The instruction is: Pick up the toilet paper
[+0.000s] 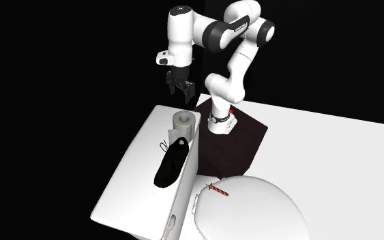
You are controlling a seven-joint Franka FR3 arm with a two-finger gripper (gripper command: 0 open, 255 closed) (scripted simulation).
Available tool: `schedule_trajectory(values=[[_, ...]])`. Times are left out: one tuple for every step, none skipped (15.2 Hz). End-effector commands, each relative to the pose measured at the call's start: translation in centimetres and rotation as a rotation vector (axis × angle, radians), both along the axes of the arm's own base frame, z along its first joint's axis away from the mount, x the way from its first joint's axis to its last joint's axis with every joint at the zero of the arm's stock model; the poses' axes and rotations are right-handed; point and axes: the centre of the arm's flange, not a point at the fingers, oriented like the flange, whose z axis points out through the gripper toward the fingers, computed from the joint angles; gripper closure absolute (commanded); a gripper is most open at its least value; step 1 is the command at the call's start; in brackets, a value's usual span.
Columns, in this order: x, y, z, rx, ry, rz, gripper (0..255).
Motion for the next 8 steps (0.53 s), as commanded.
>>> schedule_trajectory(values=[[0.0, 0.0, 0.0, 0.000, 0.000, 0.000, 0], [1.0, 0.9, 0.2, 0.000, 0.003, 0.008, 0], [1.9, 1.9, 0.4, 0.000, 0.006, 0.016, 0], [2.8, 2.8, 0.6, 0.000, 0.008, 0.024, 0], [3.8, 3.8, 0.7, 0.000, 0.011, 0.032, 0], [4.7, 4.7, 0.9, 0.000, 0.014, 0.040, 0], [5.6, 5.7, 1.1, 0.000, 0.017, 0.048, 0], [6.5, 6.7, 1.3, 0.000, 0.019, 0.057, 0]])
